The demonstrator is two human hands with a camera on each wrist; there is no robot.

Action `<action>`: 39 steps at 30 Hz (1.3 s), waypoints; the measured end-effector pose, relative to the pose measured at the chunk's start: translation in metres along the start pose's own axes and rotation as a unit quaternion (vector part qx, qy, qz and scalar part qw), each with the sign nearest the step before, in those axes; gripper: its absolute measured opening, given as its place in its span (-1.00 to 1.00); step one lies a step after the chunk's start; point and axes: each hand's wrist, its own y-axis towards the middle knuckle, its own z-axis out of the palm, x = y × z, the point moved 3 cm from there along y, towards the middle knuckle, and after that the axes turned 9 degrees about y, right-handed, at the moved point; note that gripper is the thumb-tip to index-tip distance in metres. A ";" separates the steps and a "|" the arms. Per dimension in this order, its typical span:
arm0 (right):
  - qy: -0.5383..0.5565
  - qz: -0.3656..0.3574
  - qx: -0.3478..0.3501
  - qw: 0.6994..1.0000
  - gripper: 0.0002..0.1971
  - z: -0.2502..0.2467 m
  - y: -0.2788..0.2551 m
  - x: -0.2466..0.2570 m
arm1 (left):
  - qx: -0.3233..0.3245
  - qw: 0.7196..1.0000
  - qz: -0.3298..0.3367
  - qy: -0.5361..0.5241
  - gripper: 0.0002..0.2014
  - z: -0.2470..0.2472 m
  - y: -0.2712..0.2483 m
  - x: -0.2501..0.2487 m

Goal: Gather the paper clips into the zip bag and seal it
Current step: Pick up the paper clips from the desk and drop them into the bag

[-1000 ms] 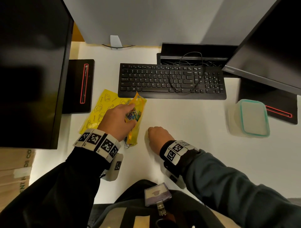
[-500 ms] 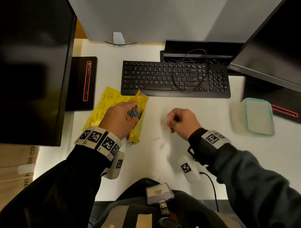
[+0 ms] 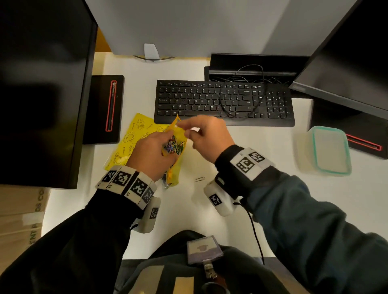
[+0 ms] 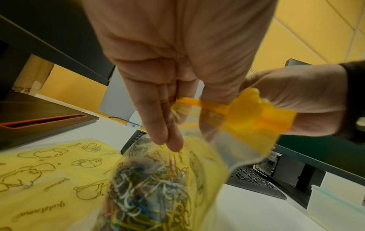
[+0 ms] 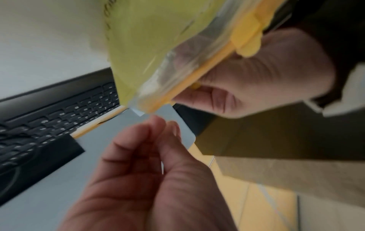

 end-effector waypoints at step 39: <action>-0.153 0.056 0.048 0.985 -0.87 0.009 -0.042 -0.056 | -0.001 1.000 0.006 0.004 -0.38 0.007 0.004 0.003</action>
